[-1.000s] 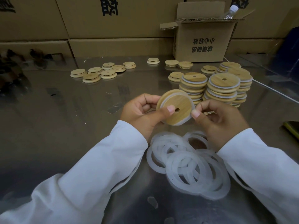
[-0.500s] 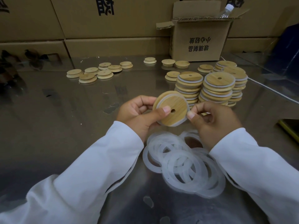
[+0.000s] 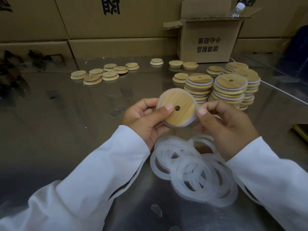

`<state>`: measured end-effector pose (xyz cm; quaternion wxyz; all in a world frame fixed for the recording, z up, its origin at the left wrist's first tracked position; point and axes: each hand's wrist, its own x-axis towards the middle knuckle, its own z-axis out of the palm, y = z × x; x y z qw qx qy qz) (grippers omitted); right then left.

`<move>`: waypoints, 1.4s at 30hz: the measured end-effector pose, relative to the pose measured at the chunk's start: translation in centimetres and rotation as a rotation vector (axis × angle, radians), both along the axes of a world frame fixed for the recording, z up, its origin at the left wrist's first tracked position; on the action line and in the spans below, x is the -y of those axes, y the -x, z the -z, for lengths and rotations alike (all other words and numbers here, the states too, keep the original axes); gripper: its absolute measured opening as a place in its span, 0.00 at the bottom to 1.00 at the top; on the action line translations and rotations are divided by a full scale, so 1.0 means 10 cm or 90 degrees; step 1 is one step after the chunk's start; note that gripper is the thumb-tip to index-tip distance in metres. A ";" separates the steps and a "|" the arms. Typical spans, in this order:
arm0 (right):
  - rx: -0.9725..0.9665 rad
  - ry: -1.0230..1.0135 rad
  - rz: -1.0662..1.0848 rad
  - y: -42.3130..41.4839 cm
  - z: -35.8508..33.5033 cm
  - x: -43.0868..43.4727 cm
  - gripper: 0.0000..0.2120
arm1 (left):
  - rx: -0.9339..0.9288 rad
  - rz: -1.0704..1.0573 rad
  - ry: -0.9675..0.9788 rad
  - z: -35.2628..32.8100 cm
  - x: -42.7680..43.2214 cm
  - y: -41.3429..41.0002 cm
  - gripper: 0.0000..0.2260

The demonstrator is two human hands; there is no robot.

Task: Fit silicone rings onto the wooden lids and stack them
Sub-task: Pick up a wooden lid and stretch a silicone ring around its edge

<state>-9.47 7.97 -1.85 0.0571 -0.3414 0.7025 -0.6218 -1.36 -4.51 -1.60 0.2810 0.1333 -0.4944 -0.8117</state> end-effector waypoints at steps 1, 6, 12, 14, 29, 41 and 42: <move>0.001 -0.001 -0.002 -0.01 0.01 0.01 0.05 | -0.001 -0.001 -0.005 0.00 0.00 0.00 0.14; -0.003 -0.026 0.003 -0.05 0.04 0.02 0.04 | -0.010 -0.011 -0.008 0.01 -0.02 0.00 0.14; -0.017 -0.030 -0.001 -0.04 0.06 0.02 0.05 | -0.014 -0.020 0.014 0.02 -0.01 0.00 0.14; -0.018 -0.030 -0.003 -0.04 0.07 0.01 0.06 | -0.015 -0.020 0.016 0.02 -0.02 0.00 0.13; 0.019 -0.075 0.005 0.01 0.07 0.04 0.09 | -0.006 -0.036 -0.009 0.03 -0.02 0.01 0.07; 0.015 -0.040 -0.063 0.02 0.06 0.03 0.07 | 0.000 -0.005 -0.078 0.00 0.01 -0.01 0.12; 0.017 -0.040 -0.062 0.02 0.06 0.03 0.06 | 0.010 0.001 -0.098 0.00 0.01 -0.01 0.10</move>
